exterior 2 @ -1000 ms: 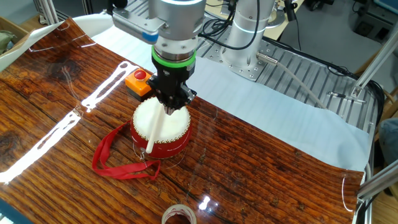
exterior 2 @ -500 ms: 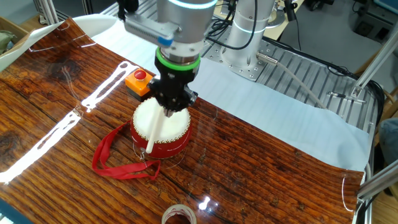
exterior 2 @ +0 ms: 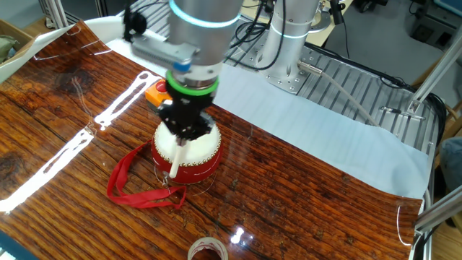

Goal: Play the drum

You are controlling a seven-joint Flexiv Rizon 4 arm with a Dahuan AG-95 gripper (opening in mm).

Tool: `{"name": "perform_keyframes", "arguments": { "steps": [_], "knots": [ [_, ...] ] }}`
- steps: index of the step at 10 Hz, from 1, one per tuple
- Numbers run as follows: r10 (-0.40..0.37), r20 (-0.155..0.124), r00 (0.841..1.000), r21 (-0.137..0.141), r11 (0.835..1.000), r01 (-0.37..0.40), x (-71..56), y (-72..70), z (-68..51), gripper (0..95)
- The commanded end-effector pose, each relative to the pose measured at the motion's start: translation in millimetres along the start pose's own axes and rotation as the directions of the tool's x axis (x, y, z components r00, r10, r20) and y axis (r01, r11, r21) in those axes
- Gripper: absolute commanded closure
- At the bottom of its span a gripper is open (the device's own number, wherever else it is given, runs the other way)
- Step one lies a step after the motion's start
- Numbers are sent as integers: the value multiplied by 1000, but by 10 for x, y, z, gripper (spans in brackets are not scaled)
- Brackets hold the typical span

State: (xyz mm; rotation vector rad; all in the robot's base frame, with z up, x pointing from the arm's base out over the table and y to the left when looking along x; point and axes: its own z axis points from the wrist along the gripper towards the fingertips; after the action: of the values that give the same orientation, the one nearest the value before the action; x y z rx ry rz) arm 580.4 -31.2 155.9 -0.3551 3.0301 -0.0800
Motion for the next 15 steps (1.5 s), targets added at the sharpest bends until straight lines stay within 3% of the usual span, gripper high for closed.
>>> {"name": "perform_keyframes", "arguments": {
  "steps": [1,2,3,6,9,13,14,15],
  "knots": [
    [58,-50,997,-16,998,-59,4,-42,66,950],
    [91,-93,992,-40,995,-95,2,-49,69,950],
    [96,-95,991,-59,993,-102,1,-51,69,950],
    [13,-74,997,-63,998,-18,-2,-50,77,950],
    [2,-39,999,-53,999,-4,-4,-46,79,950],
    [20,-19,1000,-54,998,-21,-9,-30,74,950],
    [9,-13,1000,-54,999,-9,-9,-29,77,760],
    [-6,-12,1000,-65,998,6,-10,-29,77,760]
  ]
}}
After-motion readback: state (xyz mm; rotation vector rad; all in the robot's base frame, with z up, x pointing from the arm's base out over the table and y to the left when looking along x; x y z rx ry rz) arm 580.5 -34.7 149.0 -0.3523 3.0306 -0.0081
